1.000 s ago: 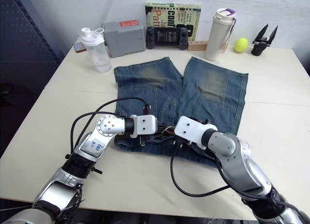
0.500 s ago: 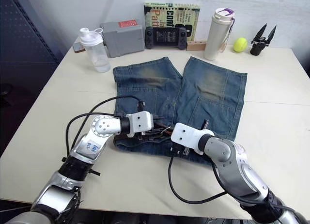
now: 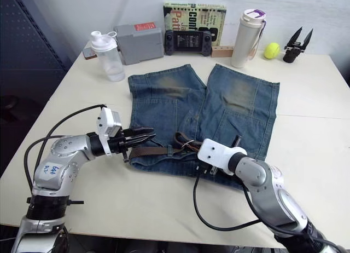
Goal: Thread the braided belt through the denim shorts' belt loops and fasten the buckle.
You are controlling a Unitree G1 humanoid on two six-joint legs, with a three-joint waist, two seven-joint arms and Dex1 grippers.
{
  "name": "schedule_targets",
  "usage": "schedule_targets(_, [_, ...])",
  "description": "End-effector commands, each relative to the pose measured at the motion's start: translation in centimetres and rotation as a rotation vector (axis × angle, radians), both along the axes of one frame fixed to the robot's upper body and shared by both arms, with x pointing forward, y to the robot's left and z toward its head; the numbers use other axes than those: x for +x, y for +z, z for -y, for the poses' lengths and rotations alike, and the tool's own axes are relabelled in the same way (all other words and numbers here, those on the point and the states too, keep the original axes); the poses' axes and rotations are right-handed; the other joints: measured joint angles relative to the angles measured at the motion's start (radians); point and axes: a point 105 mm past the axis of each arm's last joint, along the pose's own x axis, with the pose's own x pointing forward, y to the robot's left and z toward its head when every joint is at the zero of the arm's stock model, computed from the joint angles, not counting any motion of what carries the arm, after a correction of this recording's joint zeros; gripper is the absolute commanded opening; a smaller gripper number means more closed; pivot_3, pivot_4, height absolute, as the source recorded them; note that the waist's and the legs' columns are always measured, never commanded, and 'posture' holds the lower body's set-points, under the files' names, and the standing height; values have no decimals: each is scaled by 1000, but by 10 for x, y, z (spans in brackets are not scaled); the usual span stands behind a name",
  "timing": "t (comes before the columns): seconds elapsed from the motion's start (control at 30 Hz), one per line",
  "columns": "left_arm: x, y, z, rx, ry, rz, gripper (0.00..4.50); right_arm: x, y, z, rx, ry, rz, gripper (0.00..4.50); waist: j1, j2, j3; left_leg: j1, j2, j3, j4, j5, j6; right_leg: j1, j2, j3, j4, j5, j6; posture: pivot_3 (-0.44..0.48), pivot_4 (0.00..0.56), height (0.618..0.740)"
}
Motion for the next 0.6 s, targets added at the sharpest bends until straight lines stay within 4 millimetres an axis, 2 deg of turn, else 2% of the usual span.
schedule_targets(0.03, [-4,-22,7,113,-36,-5,88,1,12,6,8,-18,57,0,1,0,0,0,0,0,0,0,0,0,0,0,0,0,0,0,150,731])
schedule_targets(0.17, [3,-61,5,322,-27,10,88,-6,19,11,29,-19,82,0,3,0,0,0,0,5,0,0,0,0,0,0,0,0,0,0,150,731])
schedule_targets(0.27, [1,-77,3,414,-58,28,88,-17,20,24,24,-28,104,0,8,2,-1,1,0,7,0,0,0,1,0,0,0,0,0,0,150,731])
schedule_targets(0.33, [0,-78,3,417,-69,25,88,-26,14,44,-11,-57,106,0,11,2,-1,1,-1,7,0,0,0,2,0,0,0,0,0,0,150,731])
schedule_targets(0.43, [-1,-79,3,413,-73,26,88,-39,-1,93,-124,-150,91,0,19,2,-2,2,-2,7,-1,0,0,3,0,1,-1,0,0,0,150,731])
schedule_targets(0.5, [-1,-79,2,413,-74,25,88,-41,-4,116,-171,-212,95,0,17,1,-3,5,-1,9,-2,0,0,5,0,2,-2,0,0,0,150,731])
schedule_targets(0.6, [-2,-80,2,419,-73,26,88,-38,-3,136,-195,-282,131,0,13,4,-4,14,0,10,-5,0,0,13,0,3,-5,0,1,0,150,731])
